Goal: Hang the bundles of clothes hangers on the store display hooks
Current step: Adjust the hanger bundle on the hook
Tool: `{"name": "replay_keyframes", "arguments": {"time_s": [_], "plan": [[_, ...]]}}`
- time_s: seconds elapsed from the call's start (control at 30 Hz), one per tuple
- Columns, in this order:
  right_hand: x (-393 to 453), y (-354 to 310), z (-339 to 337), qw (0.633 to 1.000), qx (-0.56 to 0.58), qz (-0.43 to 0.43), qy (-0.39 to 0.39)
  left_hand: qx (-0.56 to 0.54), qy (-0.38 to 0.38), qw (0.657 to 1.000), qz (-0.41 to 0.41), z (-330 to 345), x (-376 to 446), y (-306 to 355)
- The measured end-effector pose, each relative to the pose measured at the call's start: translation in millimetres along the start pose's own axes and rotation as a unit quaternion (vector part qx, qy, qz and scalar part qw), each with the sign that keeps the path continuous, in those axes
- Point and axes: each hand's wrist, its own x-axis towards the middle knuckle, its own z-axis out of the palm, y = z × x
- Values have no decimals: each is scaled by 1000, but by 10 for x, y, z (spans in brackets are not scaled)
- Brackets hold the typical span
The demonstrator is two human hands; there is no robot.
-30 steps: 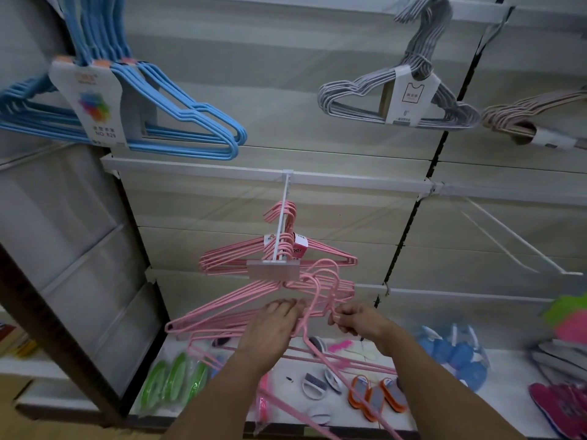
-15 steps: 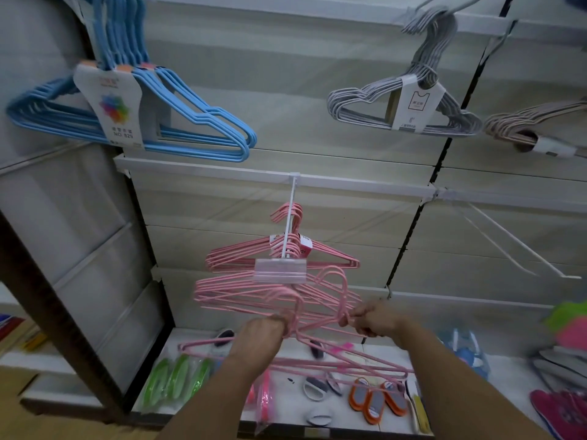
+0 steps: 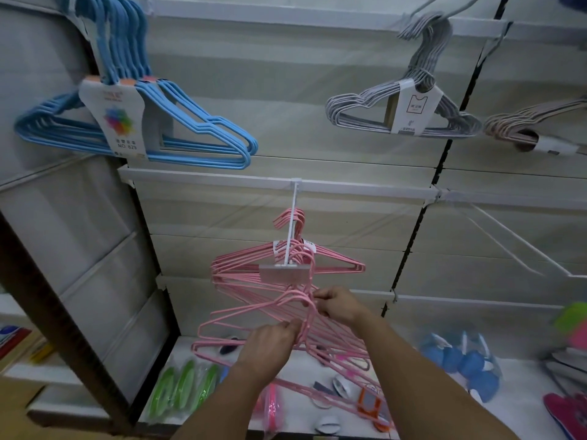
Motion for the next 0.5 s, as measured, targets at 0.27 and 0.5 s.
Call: {"name": "replay_keyframes", "arguments": {"time_s": [0.27,0.5], "plan": [[279,36,214,999,-35,1,-4,-10,-27,999,-28,9,54,-91],[539,109,110,988,-148,34,27,-21,-30,999,-31,48,140,-188]]}}
